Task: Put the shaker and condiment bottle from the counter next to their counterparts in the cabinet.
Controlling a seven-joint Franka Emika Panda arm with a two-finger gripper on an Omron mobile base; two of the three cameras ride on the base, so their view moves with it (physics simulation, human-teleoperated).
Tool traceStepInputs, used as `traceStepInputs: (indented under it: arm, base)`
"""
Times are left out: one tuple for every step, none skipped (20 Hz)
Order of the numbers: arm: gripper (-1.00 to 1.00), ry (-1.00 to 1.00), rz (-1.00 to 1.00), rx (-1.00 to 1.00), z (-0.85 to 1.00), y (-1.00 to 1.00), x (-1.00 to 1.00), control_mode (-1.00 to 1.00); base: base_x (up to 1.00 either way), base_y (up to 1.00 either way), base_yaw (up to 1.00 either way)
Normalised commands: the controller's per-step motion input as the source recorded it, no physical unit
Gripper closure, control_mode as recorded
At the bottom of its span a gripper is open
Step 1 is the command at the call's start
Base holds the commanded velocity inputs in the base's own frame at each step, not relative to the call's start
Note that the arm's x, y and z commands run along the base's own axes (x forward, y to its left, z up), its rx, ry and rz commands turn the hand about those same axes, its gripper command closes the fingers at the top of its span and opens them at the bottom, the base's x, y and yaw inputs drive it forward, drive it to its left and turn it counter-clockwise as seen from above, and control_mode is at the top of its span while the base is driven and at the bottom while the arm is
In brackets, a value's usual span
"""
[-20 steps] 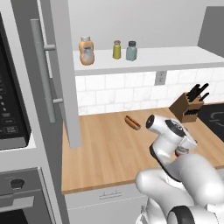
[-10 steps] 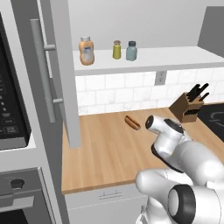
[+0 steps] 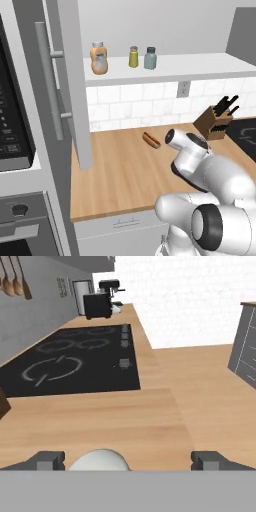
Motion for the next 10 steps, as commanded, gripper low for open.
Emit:
traceStepInputs:
  arm:
    - [-1.00,-0.04,0.00,0.04,0.00,0.00,-0.31,-1.00]
    - [-1.00,-0.02,0.00,0.05,0.00,0.00,-0.26,-1.00]
    - [-1.00,0.00,0.00,0.08,0.00,0.00,-0.19,-1.00]
    - [-1.00,0.00,0.00,0.09,0.00,0.00,-0.18,-1.00]
    - [-1.00,0.00,0.00,0.09,0.00,0.00,-0.13,-1.00]
    - [-1.00,0.00,0.00,0.09,0.00,0.00,-0.05,-1.00]
    - [-1.00,0.00,0.00,0.09,0.00,0.00,0.00,-1.00]
    - [-1.00,0.00,0.00,0.09,0.00,0.00,0.00,-1.00]
    - [-1.00,0.00,0.00,0.08,0.00,0.00,0.00,-1.00]
    - [-1.00,0.00,0.00,0.06,0.00,0.00,0.09,-1.00]
  base:
    - [0.00,0.00,0.00]
    - [0.00,0.00,0.00]
    - [0.00,0.00,0.00]
    - [0.00,0.00,0.00]
    - [0.00,0.00,0.00]
    - [0.00,0.00,0.00]
    - [0.00,0.00,0.00]
    - [0.00,0.00,0.00]
    - [0.00,0.00,0.00]
    - [0.00,0.00,0.00]
